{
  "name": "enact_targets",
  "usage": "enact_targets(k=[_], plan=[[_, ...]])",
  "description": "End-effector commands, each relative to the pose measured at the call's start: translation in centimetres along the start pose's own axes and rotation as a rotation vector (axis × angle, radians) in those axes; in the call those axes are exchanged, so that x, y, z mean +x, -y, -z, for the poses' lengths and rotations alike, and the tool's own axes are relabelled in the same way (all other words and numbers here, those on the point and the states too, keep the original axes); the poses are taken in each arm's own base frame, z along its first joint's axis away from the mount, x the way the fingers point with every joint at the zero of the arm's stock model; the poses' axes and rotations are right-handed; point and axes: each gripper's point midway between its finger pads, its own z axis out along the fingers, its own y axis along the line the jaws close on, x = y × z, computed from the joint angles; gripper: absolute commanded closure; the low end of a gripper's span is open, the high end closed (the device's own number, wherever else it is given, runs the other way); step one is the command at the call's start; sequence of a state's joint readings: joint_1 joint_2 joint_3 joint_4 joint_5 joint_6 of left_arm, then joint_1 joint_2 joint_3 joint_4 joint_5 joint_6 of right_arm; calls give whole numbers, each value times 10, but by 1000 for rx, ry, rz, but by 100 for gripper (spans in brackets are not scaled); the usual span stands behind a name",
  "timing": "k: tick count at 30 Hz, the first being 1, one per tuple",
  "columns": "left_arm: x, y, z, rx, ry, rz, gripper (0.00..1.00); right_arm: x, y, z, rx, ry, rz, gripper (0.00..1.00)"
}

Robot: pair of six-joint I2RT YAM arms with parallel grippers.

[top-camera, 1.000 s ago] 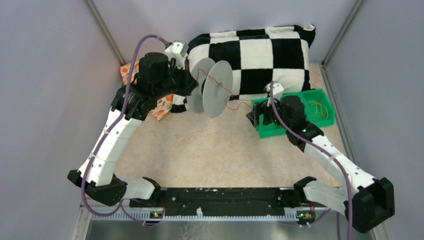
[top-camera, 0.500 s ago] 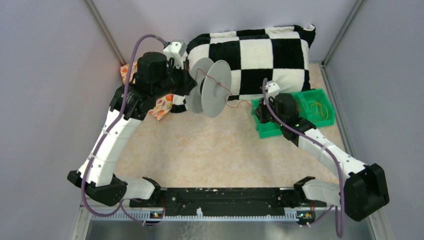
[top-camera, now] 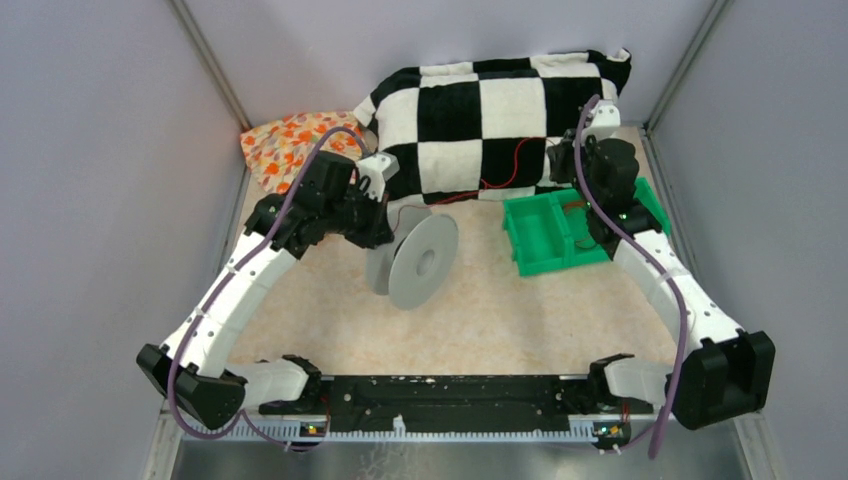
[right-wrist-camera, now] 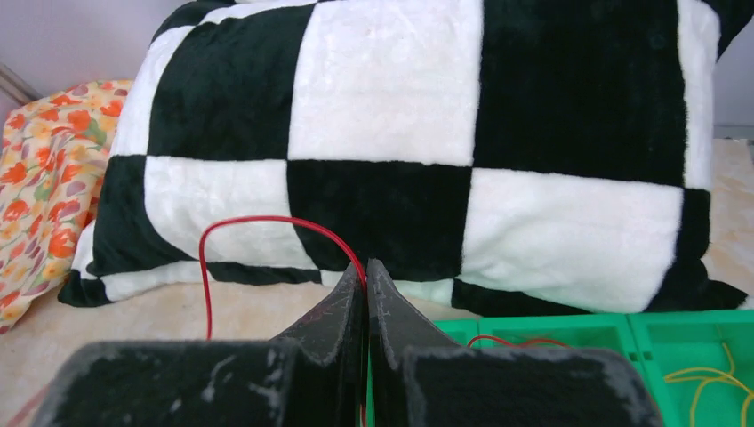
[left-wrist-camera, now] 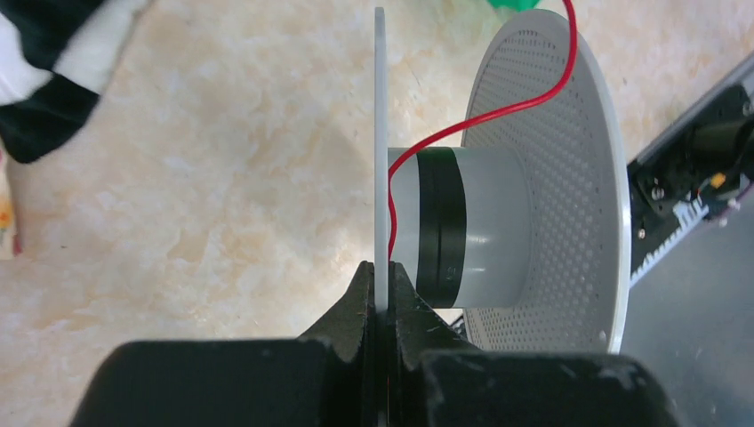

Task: Wrap the cables

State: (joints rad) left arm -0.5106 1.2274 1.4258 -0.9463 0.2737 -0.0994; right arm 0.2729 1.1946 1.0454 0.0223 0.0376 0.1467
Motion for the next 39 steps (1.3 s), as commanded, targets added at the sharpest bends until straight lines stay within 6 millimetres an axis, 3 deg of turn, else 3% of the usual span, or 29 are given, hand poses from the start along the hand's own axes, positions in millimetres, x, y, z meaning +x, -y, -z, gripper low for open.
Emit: enact_targets(k=[1, 6, 12, 19, 23, 27, 32, 39], plan=[[-7, 23, 18, 117, 63, -80, 100, -1, -3, -21, -14, -29, -23, 100], [-27, 36, 34, 164, 165, -92, 100, 54, 7, -32, 23, -211, -19, 100], [-81, 38, 66, 131, 380, -60, 100, 83, -1, -9, -42, -257, -38, 100], [-157, 11, 111, -30, 707, 119, 100, 123, -34, 33, -197, -378, -18, 100], [-179, -12, 112, -96, 831, 313, 100, 142, -57, 58, -250, -470, 18, 100], [-182, -40, 102, -176, 890, 485, 100, 153, -74, 80, -266, -531, 59, 100], [-178, -57, 98, -168, 1001, 628, 100, 156, -85, 107, -298, -593, 115, 100], [-161, -95, 82, -357, 984, 720, 100, 139, -116, 147, -495, -604, 195, 100]])
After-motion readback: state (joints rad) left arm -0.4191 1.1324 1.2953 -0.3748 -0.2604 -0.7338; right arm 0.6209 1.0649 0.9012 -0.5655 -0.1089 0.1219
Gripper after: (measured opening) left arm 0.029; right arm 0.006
